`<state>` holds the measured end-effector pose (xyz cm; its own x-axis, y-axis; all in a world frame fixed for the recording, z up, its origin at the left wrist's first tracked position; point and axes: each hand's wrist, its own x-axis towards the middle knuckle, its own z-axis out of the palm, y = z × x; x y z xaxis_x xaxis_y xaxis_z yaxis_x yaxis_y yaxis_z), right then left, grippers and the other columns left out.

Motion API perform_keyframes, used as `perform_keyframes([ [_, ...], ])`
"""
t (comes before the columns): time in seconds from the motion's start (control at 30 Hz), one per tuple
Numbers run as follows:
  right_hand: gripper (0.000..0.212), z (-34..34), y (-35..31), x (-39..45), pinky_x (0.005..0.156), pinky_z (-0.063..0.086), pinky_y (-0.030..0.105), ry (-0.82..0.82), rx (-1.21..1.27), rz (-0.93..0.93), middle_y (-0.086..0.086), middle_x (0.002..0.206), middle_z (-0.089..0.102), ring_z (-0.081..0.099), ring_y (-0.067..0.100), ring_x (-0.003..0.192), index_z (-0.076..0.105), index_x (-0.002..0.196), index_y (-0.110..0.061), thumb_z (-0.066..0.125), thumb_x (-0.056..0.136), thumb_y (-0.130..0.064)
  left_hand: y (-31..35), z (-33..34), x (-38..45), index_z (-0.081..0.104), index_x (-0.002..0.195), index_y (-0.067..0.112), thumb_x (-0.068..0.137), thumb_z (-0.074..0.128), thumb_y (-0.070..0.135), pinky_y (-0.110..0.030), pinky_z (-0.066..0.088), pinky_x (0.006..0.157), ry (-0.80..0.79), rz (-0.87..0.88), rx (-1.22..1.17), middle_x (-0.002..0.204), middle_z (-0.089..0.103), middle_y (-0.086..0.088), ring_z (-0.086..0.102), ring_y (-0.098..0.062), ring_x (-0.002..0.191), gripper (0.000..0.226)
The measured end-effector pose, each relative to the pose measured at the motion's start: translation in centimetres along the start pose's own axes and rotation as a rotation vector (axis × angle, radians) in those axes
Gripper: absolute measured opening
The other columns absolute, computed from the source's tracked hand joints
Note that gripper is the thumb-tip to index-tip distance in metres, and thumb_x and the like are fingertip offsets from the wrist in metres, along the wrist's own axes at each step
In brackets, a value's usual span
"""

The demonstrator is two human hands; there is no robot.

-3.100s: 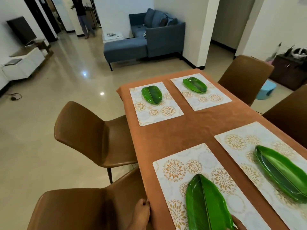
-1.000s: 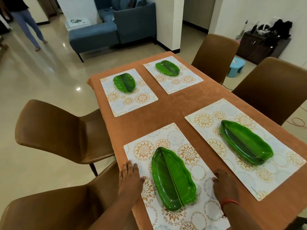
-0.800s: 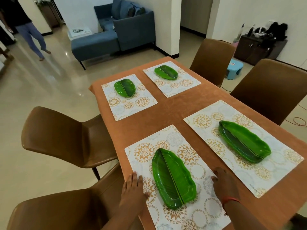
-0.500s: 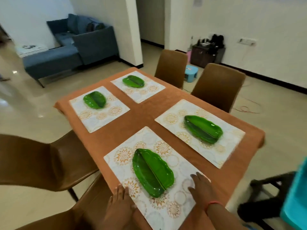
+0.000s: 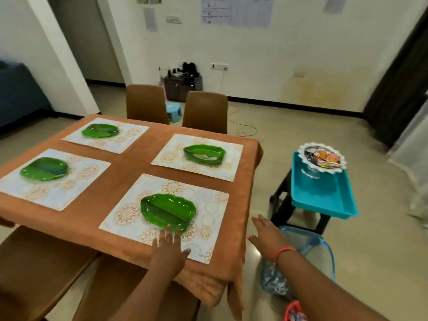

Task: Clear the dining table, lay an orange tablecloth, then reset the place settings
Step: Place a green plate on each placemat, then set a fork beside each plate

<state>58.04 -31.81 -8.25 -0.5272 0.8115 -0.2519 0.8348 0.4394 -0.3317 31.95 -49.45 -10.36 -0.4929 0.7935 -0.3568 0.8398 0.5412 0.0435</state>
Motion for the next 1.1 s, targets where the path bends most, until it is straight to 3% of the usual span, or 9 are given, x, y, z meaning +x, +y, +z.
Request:
perform_keyframes([
  [0.13,0.078,-3.1,1.4,-4.8,0.121,0.017,0.051,0.072,-0.071,0.100,0.001,0.166,0.005,0.009,0.025,0.152,0.011,0.157,-0.029,0.044,0.093,-0.061,6.7,-3.4,-1.6,-0.008,0.159,0.018,0.098,0.020,0.067,-0.054,-0.001,0.122,0.194,0.215,0.073,0.165,-0.018,-0.012,-0.016,-0.033,0.153,0.083],
  [0.23,0.082,-6.1,3.4,-8.1,0.119,0.010,0.053,0.149,-0.119,0.124,-0.001,0.166,-0.004,0.001,0.026,0.153,0.003,0.157,-0.029,0.039,0.093,-0.065,11.6,-5.1,-2.8,-0.010,0.158,0.020,0.098,0.018,0.068,-0.055,-0.006,0.121,0.307,0.348,0.116,0.163,-0.025,-0.009,-0.024,-0.030,0.151,0.082],
  [0.37,0.084,-8.1,8.8,-13.6,0.120,0.006,0.055,0.187,-0.091,0.206,-0.003,0.165,-0.012,-0.006,0.024,0.153,-0.003,0.157,-0.030,0.035,0.093,-0.068,18.3,-5.0,-5.1,0.001,0.160,0.021,0.096,0.021,0.068,-0.055,-0.003,0.121,0.391,0.481,0.113,0.167,-0.011,-0.010,-0.013,-0.031,0.154,0.082],
  [0.6,0.087,-9.4,23.5,-24.0,0.119,0.007,0.056,0.224,-0.099,0.347,-0.003,0.165,-0.014,-0.006,0.026,0.152,-0.005,0.157,-0.031,0.026,0.089,-0.075,33.7,-1.7,-10.0,-0.023,0.151,0.030,0.085,-0.012,0.076,-0.057,-0.009,0.121,0.377,0.639,0.159,0.160,-0.032,-0.004,-0.035,-0.023,0.146,0.081],
  [0.83,0.088,-15.6,42.4,-32.9,0.120,0.009,0.056,0.284,-0.225,0.417,-0.004,0.165,-0.014,-0.005,0.025,0.153,-0.006,0.156,-0.034,0.015,0.084,-0.081,54.3,-0.7,-16.8,-0.019,0.156,0.028,0.094,0.008,0.073,-0.056,-0.014,0.121,0.398,0.745,0.138,0.162,-0.032,-0.003,-0.033,-0.024,0.148,0.081],
  [1.1,0.090,-23.2,52.7,-31.3,0.121,0.008,0.054,0.325,-0.206,0.400,-0.005,0.164,-0.017,-0.006,0.024,0.153,-0.007,0.156,-0.034,0.007,0.081,-0.083,66.1,-2.3,-15.4,-0.026,0.152,0.032,0.095,0.008,0.072,-0.058,-0.015,0.120,0.394,0.711,0.128,0.159,-0.038,0.000,-0.038,-0.023,0.145,0.078],
])
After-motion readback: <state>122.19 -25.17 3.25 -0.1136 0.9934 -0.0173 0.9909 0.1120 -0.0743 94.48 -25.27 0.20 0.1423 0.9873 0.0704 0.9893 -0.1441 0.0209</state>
